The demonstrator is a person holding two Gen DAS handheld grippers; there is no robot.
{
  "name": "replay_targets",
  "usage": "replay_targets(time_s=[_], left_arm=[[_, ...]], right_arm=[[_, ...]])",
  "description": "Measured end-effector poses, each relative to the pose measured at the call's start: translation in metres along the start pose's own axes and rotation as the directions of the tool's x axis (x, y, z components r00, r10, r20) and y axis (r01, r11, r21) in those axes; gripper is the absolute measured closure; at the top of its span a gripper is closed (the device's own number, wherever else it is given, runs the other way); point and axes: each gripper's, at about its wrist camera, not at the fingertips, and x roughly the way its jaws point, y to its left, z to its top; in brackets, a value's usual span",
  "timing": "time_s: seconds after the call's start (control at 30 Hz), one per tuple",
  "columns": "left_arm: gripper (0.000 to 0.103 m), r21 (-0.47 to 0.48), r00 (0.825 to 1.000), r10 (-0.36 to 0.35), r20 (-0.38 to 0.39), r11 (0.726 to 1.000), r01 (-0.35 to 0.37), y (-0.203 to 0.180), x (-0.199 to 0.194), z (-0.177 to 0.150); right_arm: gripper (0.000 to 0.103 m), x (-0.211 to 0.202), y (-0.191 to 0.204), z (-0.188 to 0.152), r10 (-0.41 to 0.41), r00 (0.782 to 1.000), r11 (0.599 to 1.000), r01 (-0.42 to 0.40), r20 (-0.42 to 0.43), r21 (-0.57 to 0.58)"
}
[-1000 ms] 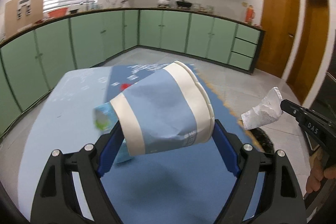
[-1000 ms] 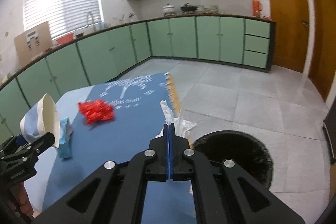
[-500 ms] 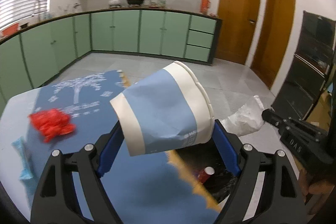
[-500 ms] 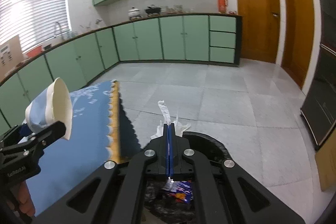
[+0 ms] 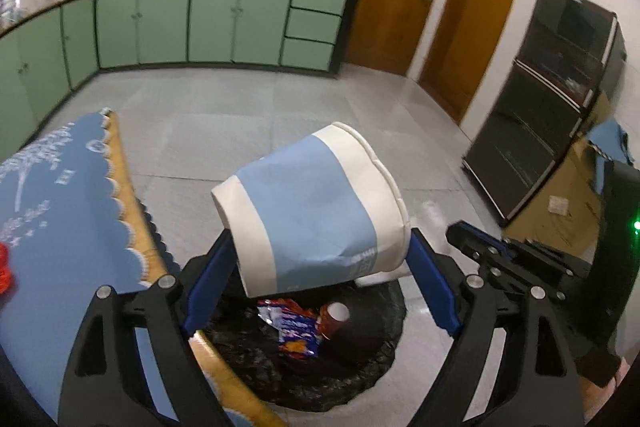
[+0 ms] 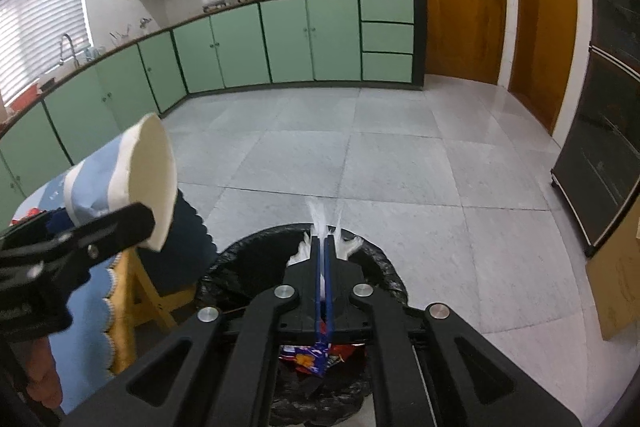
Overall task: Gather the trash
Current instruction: 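Carry the cup and tissue over the bin and open both grippers, then move both tools back over the table toward the milk carton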
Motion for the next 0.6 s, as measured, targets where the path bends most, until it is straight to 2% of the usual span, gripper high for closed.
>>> replay_targets(time_s=[0.07, 0.2, 0.27, 0.4, 0.5, 0.6], left_arm=[[0.020, 0.000, 1.000, -0.021, -0.008, 1.000, 0.021, 0.000, 0.002, -0.003], [0.017, -0.002, 0.999, -0.045, -0.008, 0.999, 0.045, 0.001, 0.002, -0.007], [0.017, -0.004, 0.999, -0.040, -0.009, 0.999, 0.040, 0.001, 0.005, -0.004], [0.017, -0.018, 0.999, -0.032, -0.002, 0.999, 0.032, 0.007, -0.001, -0.001], [0.017, -0.026, 0.999, -0.011, 0.030, 1.000, 0.012, 0.012, -0.017, 0.001], [0.017, -0.035, 0.998, 0.028, 0.062, 0.999, -0.026, 0.022, -0.037, 0.000]], right_arm=[[0.090, 0.003, -0.003, 0.000, -0.011, 1.000, 1.000, 0.011, -0.004, 0.006], [0.081, 0.003, -0.007, -0.001, -0.019, 1.000, 0.999, 0.019, 0.002, 0.026], [0.075, 0.001, -0.007, -0.002, -0.022, 1.000, 0.999, 0.022, 0.006, 0.028], [0.073, -0.003, -0.006, -0.003, -0.022, 1.000, 0.999, 0.022, 0.011, 0.030], [0.071, -0.007, -0.006, 0.000, -0.021, 1.000, 0.999, 0.020, 0.018, 0.039], [0.061, -0.017, -0.004, 0.001, -0.019, 0.999, 0.999, 0.018, 0.036, 0.043]])
